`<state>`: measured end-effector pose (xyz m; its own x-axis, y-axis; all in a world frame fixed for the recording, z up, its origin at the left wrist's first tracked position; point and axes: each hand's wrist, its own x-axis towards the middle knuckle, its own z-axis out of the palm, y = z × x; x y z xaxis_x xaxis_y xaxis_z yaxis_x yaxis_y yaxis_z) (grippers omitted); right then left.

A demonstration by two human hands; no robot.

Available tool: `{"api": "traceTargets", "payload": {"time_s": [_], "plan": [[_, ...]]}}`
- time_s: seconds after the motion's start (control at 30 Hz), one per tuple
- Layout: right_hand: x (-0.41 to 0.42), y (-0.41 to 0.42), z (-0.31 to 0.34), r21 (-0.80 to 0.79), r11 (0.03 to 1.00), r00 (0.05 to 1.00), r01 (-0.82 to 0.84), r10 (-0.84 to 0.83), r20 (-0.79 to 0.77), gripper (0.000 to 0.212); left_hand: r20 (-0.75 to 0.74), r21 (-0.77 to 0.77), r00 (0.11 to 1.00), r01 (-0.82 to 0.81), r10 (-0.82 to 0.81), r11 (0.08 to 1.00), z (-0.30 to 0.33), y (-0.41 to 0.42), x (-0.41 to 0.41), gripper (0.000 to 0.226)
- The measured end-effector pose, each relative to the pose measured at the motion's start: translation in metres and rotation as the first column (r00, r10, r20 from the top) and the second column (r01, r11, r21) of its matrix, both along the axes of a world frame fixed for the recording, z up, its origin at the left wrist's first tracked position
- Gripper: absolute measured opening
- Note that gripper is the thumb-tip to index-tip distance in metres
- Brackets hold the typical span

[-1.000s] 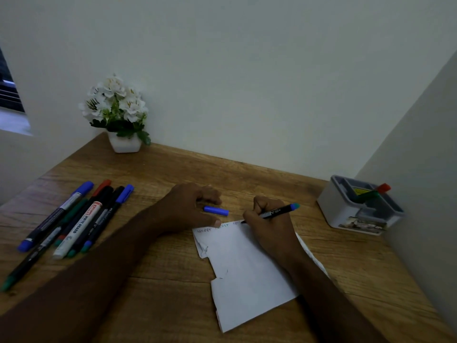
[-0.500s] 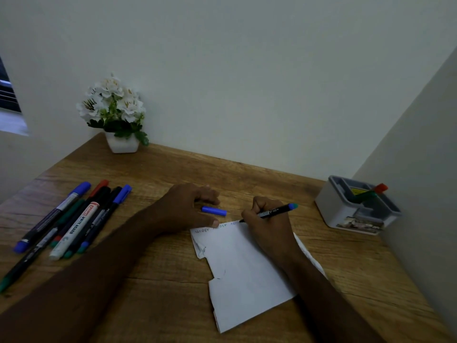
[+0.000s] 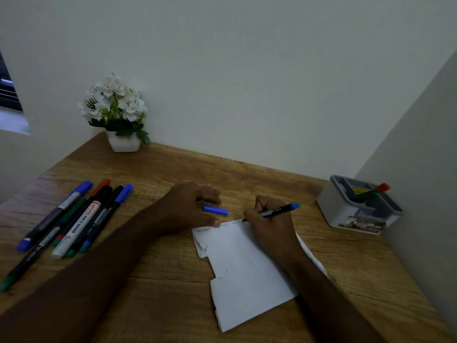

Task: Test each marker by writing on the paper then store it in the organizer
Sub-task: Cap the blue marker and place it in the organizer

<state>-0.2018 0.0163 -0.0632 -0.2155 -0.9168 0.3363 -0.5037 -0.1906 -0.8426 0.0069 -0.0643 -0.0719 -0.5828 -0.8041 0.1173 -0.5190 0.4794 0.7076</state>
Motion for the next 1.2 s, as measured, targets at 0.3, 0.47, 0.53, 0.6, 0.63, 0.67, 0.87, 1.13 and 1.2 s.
{"api": "traceTargets", "payload": {"time_s": [0.3, 0.47, 0.53, 0.6, 0.63, 0.67, 0.87, 1.13, 1.2], "plan": [[-0.0008, -0.0015, -0.0016, 0.009, 1.000, 1.000, 0.014, -0.014, -0.006, 0.031, -0.013, -0.003, 1.000, -0.007, 0.007, 1.000, 0.0006, 0.0003, -0.0008, 0.066], [-0.0006, -0.0009, 0.0001, -0.005, 1.000, 1.000, -0.001, 0.001, -0.013, 0.035, -0.002, -0.014, 1.000, -0.007, 0.007, 1.000, 0.0026, 0.0014, -0.0016, 0.058], [-0.0007, -0.0008, 0.0003, 0.001, 1.000, 1.000, -0.004, 0.004, -0.012, 0.034, 0.001, -0.013, 1.000, 0.000, 0.000, 1.000, 0.0027, 0.0014, -0.0012, 0.058], [-0.0009, -0.0004, 0.0008, 0.007, 1.000, 1.000, 0.004, -0.004, 0.006, 0.035, 0.005, -0.012, 1.000, 0.004, -0.004, 1.000, 0.0025, 0.0014, -0.0008, 0.060], [-0.0010, -0.0004, 0.0009, 0.006, 1.000, 1.000, 0.005, -0.006, 0.012, 0.035, 0.007, -0.009, 1.000, 0.004, -0.004, 1.000, 0.0026, 0.0017, -0.0006, 0.063], [-0.0008, -0.0004, 0.0010, 0.004, 1.000, 1.000, 0.004, -0.004, 0.010, 0.034, 0.008, -0.008, 1.000, 0.003, -0.002, 1.000, 0.0032, 0.0025, -0.0007, 0.067], [-0.0010, -0.0008, 0.0002, 0.015, 1.000, 1.000, 0.009, -0.009, -0.022, 0.034, 0.016, -0.001, 1.000, 0.005, -0.005, 1.000, 0.0024, 0.0011, -0.0010, 0.072], [-0.0002, 0.0003, 0.0008, 0.017, 1.000, 1.000, 0.015, -0.015, -0.012, 0.031, 0.015, -0.011, 1.000, 0.013, -0.013, 1.000, 0.0006, -0.0004, -0.0006, 0.078], [-0.0004, 0.0001, 0.0012, 0.014, 1.000, 1.000, 0.027, -0.027, -0.015, 0.029, 0.012, -0.008, 1.000, 0.014, -0.014, 1.000, 0.0004, -0.0005, -0.0001, 0.080]]}}
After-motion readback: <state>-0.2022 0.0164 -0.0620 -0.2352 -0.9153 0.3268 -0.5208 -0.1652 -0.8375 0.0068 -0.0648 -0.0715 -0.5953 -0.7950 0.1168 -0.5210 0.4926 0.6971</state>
